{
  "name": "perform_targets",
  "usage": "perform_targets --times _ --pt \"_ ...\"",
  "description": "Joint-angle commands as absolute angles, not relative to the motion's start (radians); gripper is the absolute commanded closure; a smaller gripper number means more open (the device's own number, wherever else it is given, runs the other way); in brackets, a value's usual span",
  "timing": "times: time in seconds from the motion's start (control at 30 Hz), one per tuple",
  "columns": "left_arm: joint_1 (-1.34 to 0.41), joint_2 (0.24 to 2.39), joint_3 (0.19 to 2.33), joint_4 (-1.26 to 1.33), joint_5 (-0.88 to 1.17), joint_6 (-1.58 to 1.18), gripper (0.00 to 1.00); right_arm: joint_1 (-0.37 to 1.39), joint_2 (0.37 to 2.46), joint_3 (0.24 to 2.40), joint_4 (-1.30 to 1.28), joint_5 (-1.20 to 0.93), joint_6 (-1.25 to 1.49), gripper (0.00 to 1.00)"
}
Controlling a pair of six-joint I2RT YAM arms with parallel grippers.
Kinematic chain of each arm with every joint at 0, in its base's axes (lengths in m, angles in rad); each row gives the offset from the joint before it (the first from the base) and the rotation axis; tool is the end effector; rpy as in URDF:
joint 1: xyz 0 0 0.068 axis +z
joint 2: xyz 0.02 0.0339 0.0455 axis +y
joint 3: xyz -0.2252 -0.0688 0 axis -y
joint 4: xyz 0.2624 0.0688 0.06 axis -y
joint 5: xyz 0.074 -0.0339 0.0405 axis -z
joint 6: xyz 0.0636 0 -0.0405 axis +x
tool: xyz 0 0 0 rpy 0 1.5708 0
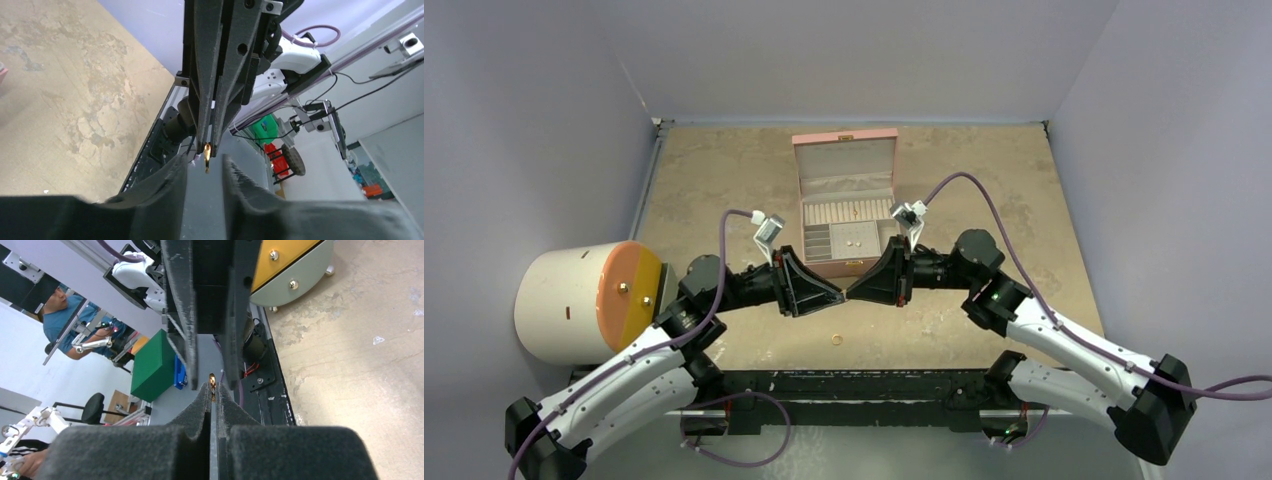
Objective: Organize the mixed jewelry
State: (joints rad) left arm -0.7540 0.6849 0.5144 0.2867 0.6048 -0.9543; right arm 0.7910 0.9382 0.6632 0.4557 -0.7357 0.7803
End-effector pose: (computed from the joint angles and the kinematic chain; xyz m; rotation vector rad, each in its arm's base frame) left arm 0.1501 -0.1905 0.2852 0.4152 1.7190 -1.7558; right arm 0.1629 0.2255 0.3034 -0.7259 1.5487 1.7399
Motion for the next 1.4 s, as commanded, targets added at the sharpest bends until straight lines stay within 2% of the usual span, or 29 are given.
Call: perform_targets --times 0.0,0.03,0.13,0.2,0.4,0.57,0.8,1.1,1.37 --pt "-0.756 0.644 0.571 0.239 0.542 -0.911 0.58 0.788 0.899 0.685 0.453 -0.713 0.743 1.0" --pt "-0.756 0.637 0.585 0.198 0.519 -0.879 0.53 0.788 0.895 0.69 0.435 -0.703 0.735 1.0" --pt "-0.756 0.615 0.639 0.055 0.434 -0.804 0.45 0.788 0.893 0.724 0.373 -0.635 0.69 1.0" --pt "-0.756 0.598 0.672 -0.033 0.37 -0.758 0.35 0.788 0.899 0.763 0.294 -0.577 0.643 1.0" --pt "-0.756 0.564 0.786 -0.249 0.193 -0.624 0.25 0.788 0.981 0.928 0.012 -0.347 0.51 1.0" --pt "-0.756 0.553 0.867 -0.36 0.061 -0.541 0.24 0.788 1.101 1.058 -0.149 -0.072 0.448 1.0" --pt "-0.755 0.51 0.888 -0.431 -0.163 -0.484 0.24 0.788 1.273 1.161 -0.164 0.126 0.408 1.0" --pt "-0.753 0.463 0.848 -0.492 -0.329 -0.469 0.24 0.788 1.511 1.264 -0.155 0.237 0.421 1.0" --pt "-0.754 0.462 0.846 -0.51 -0.344 -0.473 0.24 0.786 1.679 1.348 -0.104 0.342 0.417 1.0"
